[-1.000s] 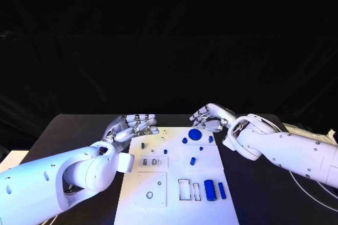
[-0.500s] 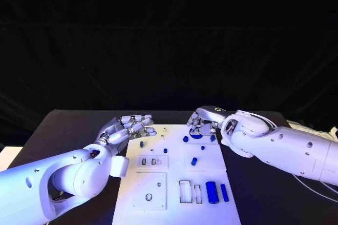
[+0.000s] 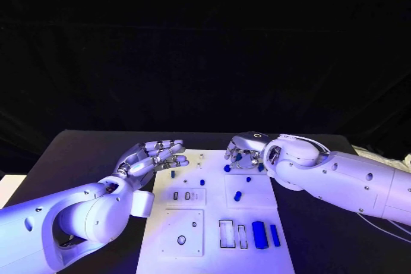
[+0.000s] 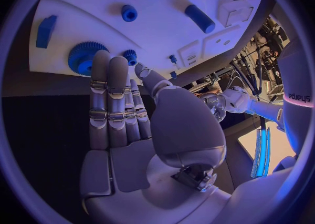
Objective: Assemble the parts on the task board
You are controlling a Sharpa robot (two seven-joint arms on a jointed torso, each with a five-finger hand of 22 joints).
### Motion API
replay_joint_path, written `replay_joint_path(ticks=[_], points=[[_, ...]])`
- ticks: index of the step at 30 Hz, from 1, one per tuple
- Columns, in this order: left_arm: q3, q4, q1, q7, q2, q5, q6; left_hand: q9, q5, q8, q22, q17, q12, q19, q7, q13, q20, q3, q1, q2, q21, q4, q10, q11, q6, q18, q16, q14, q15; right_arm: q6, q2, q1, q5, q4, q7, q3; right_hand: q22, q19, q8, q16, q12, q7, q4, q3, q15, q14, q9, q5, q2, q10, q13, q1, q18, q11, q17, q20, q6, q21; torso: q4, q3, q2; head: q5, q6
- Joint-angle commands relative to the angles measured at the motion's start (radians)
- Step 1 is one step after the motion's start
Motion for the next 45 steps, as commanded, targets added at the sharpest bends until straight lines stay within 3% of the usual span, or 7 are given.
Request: replay_joint_path(ticks=[1,11,18,33,37,39,45], points=[[0.001,0.004,0.004,0.0,-0.001,0.005,0.02,-0.001,-0.003,-0.003,-0.002,0.001,-0.004,0.001,0.005,0.0,0.005,0.002,-0.011,0.001,-0.005,-0.001,-0.001,0.003,-0.001,-0.003,-0.004,-0.001,0.003,0.055,0.005,0.0,-0.036,-0.003,-0.016,0.0,0.02,0.006,-0.007,0.107,-0.002,0.001,0.014,0.014,-0.004,0.043,0.001,0.002,-0.012,-0.017,-0.001,0.001,0.01,0.002,0.104,-0.001,0.003,0.033,0.0013,-0.0013,0.008,0.0,0.003],[0.001,0.009,0.007,-0.005,-0.004,0.005,0.021,-0.001,-0.004,-0.004,-0.002,0.001,-0.004,0.001,0.006,0.0,0.005,0.002,-0.012,0.0,-0.005,-0.002,-0.002,0.004,-0.001,-0.003,-0.004,-0.001,0.003,0.072,0.019,0.001,-0.05,-0.014,-0.021,0.0,0.086,-0.01,-0.006,0.343,-0.001,0.001,0.053,0.048,-0.003,0.04,0.001,0.0,-0.033,-0.036,-0.001,0.011,0.009,0.005,0.335,0.008,-0.002,0.132,0.0038,-0.0023,0.018,-0.003,0.002],[0.001,0.012,0.009,-0.008,-0.009,0.005,0.021,-0.001,-0.004,-0.005,-0.002,0.002,-0.004,0.002,0.007,0.0,0.005,0.002,-0.012,0.0,-0.006,-0.002,-0.003,0.004,-0.002,-0.003,-0.005,-0.001,0.003,0.084,0.023,0.001,-0.056,-0.018,-0.024,0.0,0.192,0.0,-0.005,0.423,-0.001,0.0,0.07,0.065,-0.004,0.041,0.003,0.0,-0.037,-0.031,-0.001,0.018,-0.002,0.005,0.415,0.013,0.004,0.227,0.0058,-0.0024,0.025,-0.003,0.004],[0.001,0.013,0.01,-0.016,-0.01,0.005,0.022,-0.001,-0.005,-0.015,-0.004,0.008,-0.005,0.007,0.014,0.0,0.007,0.001,-0.008,-0.003,-0.009,-0.013,-0.017,0.01,-0.012,-0.002,-0.009,0.004,0.004,0.072,0.034,0.0,-0.056,-0.03,-0.021,0.0,0.31,0.013,-0.003,0.501,0.001,0.003,0.099,0.084,-0.004,0.042,0.005,-0.005,-0.036,-0.018,0.0,0.018,-0.015,0.004,0.492,0.015,0.016,0.329,0.0078,-0.0055,0.035,-0.005,0.001],[0.001,0.011,0.011,-0.018,-0.011,0.005,0.023,-0.001,-0.006,-0.016,-0.004,0.009,-0.005,0.008,0.015,0.0,0.007,0.002,-0.005,-0.004,-0.01,-0.017,-0.02,0.01,-0.014,-0.002,-0.009,0.004,0.005,0.032,0.033,0.0,-0.045,-0.032,-0.017,0.0,0.368,0.026,0.005,0.537,0.005,-0.002,0.11,0.105,-0.009,0.046,0.01,-0.021,-0.017,0.007,0.002,0.028,-0.022,-0.001,0.529,0.013,0.039,0.377,0.0087,-0.0058,0.035,-0.006,0.0],[0.001,0.011,0.011,-0.019,-0.011,0.005,0.023,-0.001,-0.006,-0.017,-0.004,0.009,-0.005,0.008,0.015,0.0,0.007,0.002,-0.005,-0.004,-0.01,-0.018,-0.02,0.01,-0.014,-0.002,-0.01,0.005,0.005,-0.02,0.032,0.0,-0.034,-0.03,-0.01,0.0,0.383,0.025,0.011,0.545,0.008,-0.004,0.113,0.125,-0.012,0.044,0.014,-0.048,-0.001,0.027,0.004,0.041,-0.023,-0.006,0.535,0.01,0.056,0.392,0.0093,-0.0063,0.036,-0.006,0.001],[0.001,0.01,0.011,-0.021,-0.011,0.005,0.026,-0.001,-0.006,-0.017,-0.004,0.01,-0.004,0.008,0.015,0.0,0.007,0.002,-0.005,-0.003,-0.01,-0.018,-0.021,0.011,-0.014,-0.002,-0.01,0.005,0.005,-0.145,0.03,0.0,-0.002,-0.015,0.002,0.0,0.436,0.032,0.018,0.567,0.006,-0.009,0.122,0.152,-0.016,0.043,0.023,-0.06,0.009,0.054,0.005,0.05,-0.029,-0.012,0.554,0.006,0.077,0.435,0.0125,-0.0078,0.038,-0.009,0.003]])
